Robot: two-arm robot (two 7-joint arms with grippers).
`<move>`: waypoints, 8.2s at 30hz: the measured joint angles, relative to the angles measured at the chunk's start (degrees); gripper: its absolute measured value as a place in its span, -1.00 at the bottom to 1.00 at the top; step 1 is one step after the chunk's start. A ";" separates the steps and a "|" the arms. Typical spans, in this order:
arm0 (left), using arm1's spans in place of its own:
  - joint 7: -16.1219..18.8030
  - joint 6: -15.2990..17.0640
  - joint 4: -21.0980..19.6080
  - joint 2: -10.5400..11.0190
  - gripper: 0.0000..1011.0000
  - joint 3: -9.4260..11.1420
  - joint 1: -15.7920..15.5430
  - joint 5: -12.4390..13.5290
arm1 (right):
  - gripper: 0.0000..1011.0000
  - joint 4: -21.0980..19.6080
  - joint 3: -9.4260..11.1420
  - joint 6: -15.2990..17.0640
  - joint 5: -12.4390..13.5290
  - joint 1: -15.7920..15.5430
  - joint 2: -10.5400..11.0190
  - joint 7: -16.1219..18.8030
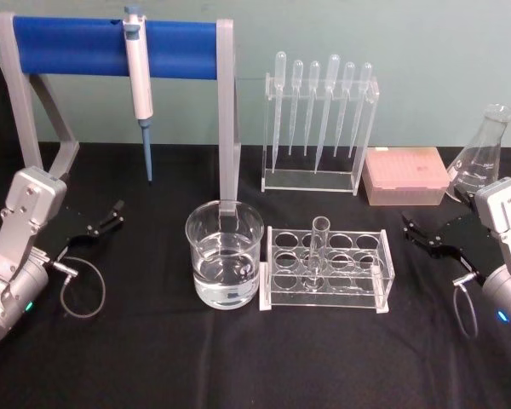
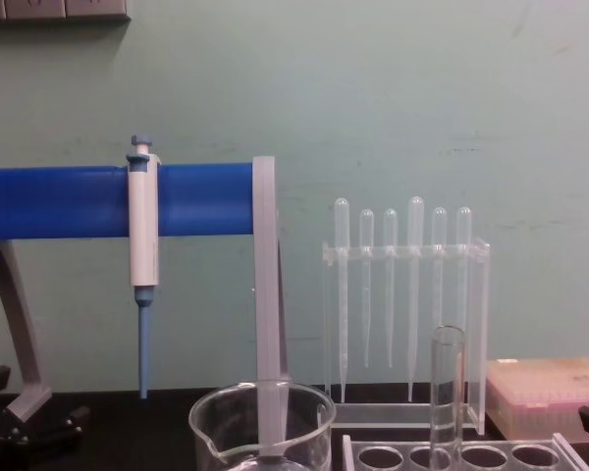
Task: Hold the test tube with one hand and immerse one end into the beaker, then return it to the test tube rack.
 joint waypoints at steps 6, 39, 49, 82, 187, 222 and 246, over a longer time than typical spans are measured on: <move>0.00 0.00 0.00 0.00 0.98 0.00 0.00 0.00 | 0.98 0.00 0.00 0.00 0.00 0.00 0.00 0.00; 0.00 0.00 0.00 0.00 0.98 0.00 0.00 0.00 | 0.98 0.00 0.00 0.00 0.00 0.00 0.00 0.01; 0.00 0.00 0.00 0.00 0.98 0.00 0.00 0.00 | 0.98 -0.56 0.45 -0.14 0.00 -0.10 0.16 0.16; 0.00 0.00 0.00 0.00 0.98 0.00 0.00 0.00 | 0.98 -14.69 9.52 -10.29 15.56 -11.30 16.45 37.74; 0.00 0.00 0.00 0.00 0.98 0.00 0.00 0.00 | -0.54 -7.45 -0.98 -1.29 15.78 7.12 4.43 47.09; 0.00 0.00 0.00 0.00 0.98 0.00 0.00 0.00 | -0.54 -20.08 0.88 14.71 22.72 11.74 9.32 39.51; 0.00 0.00 0.00 0.00 0.98 0.00 0.00 0.00 | -0.54 -19.78 0.82 14.33 22.50 11.64 9.21 39.93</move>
